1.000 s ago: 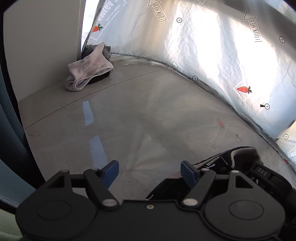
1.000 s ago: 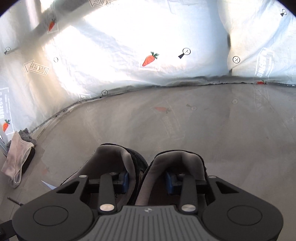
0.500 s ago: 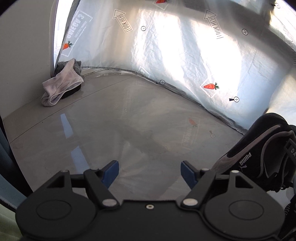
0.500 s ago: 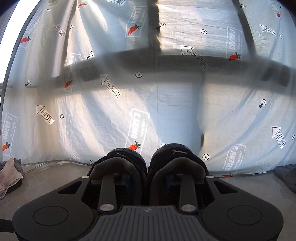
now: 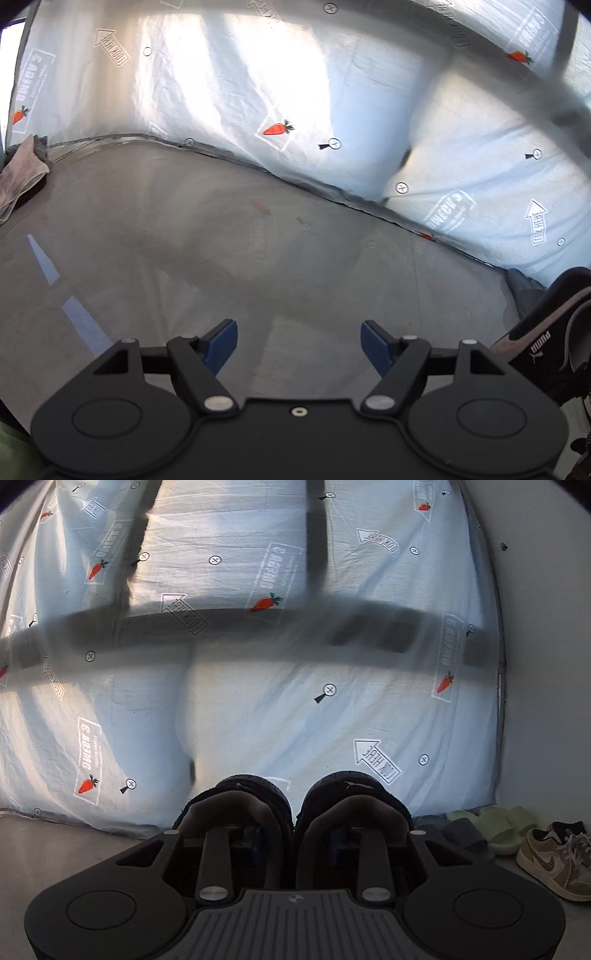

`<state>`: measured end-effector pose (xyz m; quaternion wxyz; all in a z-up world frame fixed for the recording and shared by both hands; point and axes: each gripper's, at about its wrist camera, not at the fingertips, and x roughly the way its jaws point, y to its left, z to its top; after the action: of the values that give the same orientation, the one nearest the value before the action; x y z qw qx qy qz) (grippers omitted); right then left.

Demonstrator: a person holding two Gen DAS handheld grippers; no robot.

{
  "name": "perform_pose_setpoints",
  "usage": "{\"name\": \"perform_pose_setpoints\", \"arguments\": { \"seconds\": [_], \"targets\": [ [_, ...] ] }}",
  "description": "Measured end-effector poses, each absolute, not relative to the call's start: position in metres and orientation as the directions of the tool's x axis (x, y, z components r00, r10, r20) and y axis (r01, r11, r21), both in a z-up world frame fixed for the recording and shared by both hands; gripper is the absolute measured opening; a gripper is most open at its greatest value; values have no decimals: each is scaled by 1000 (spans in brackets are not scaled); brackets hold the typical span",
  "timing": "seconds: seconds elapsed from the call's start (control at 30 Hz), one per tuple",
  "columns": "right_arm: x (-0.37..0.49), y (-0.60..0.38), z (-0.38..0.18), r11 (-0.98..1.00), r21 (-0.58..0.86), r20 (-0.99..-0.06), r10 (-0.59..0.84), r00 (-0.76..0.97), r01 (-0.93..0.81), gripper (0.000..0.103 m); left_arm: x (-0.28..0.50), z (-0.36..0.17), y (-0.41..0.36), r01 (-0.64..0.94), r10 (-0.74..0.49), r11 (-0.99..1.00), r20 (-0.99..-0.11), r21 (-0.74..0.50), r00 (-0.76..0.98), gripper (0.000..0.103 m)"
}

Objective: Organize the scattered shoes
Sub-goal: 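Carry the black Puma sneaker pair with the right gripper toward the slides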

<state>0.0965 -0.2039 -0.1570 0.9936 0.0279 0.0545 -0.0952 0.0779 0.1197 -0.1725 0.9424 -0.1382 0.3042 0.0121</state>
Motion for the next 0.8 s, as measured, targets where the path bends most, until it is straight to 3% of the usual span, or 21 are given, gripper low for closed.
{"name": "perform_pose_setpoints", "arguments": {
  "seconds": [0.17,0.47,0.8],
  "targets": [
    [48,-311,-165,953,6,-153,-298,942,303,34,79,-176,17,-7,-141,969,-581,-245,802,74],
    [-10,-484,-191,937,-79,-252,-350,902,341,32,91,-172,-136,95,-225,965,-586,-244,779,74],
    [43,-549,-208,973,2,-320,-218,922,230,32,103,-164,-211,121,-192,980,-606,-157,772,74]
  ]
}}
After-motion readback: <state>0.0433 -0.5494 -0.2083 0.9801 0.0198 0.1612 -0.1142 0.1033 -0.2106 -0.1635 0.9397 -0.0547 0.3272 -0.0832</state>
